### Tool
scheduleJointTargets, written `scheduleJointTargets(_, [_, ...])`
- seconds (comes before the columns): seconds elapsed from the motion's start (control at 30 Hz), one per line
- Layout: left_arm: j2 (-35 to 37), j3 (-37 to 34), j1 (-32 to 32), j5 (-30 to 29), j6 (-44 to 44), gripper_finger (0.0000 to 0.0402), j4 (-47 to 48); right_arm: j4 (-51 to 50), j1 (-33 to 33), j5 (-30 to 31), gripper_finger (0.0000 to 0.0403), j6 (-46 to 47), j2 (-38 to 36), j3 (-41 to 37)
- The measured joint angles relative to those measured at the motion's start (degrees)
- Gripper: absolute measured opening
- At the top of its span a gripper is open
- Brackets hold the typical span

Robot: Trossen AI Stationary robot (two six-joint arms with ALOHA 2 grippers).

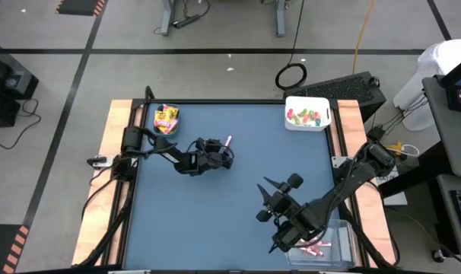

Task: Sort candy
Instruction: Put the white candy into the transparent bin

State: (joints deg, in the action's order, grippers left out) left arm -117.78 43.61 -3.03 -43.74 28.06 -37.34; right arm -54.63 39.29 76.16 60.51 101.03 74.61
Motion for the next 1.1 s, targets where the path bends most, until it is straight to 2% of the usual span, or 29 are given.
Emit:
scheduleJointTargets(0.13, [-0.43,0.01,-0.04,0.79,-0.66,0.0256,-0.27,0.01,0.2,0.06,0.0139,-0.31,0.0,0.0])
scheduleJointTargets(0.23, [-0.43,0.07,0.77,1.0,-5.71,0.0235,-0.52,0.02,0.17,-0.03,0.0139,-0.24,0.0,0.0])
scheduleJointTargets(0.37, [-0.43,0.12,1.31,1.61,-10.46,0.0183,-0.28,0.03,0.2,-0.09,0.0139,-0.22,0.0,0.0])
scheduleJointTargets(0.6, [-0.37,0.13,0.45,6.16,-11.08,0.007,-0.35,0.43,0.18,-0.14,0.0139,-0.17,0.0,0.0])
scheduleJointTargets(0.7, [-0.34,0.1,0.16,6.77,-12.14,0.004,-0.22,0.45,0.17,-0.18,0.0139,-0.17,0.0,0.0])
scheduleJointTargets(0.83, [-0.34,0.02,0.16,6.91,-12.88,0.004,-0.82,0.44,0.17,-1.3,0.0139,-0.84,-0.04,0.0])
scheduleJointTargets(0.93, [-0.03,-0.1,0.52,7.89,-14.17,0.0055,-2.2,0.42,0.17,-3.11,0.0139,-2.32,-0.04,0.0])
scheduleJointTargets(1.1, [3.55,-0.17,2.03,15.92,-17.1,0.0057,-1.62,0.39,0.17,-8.82,0.0139,-5.98,-0.04,0.0])
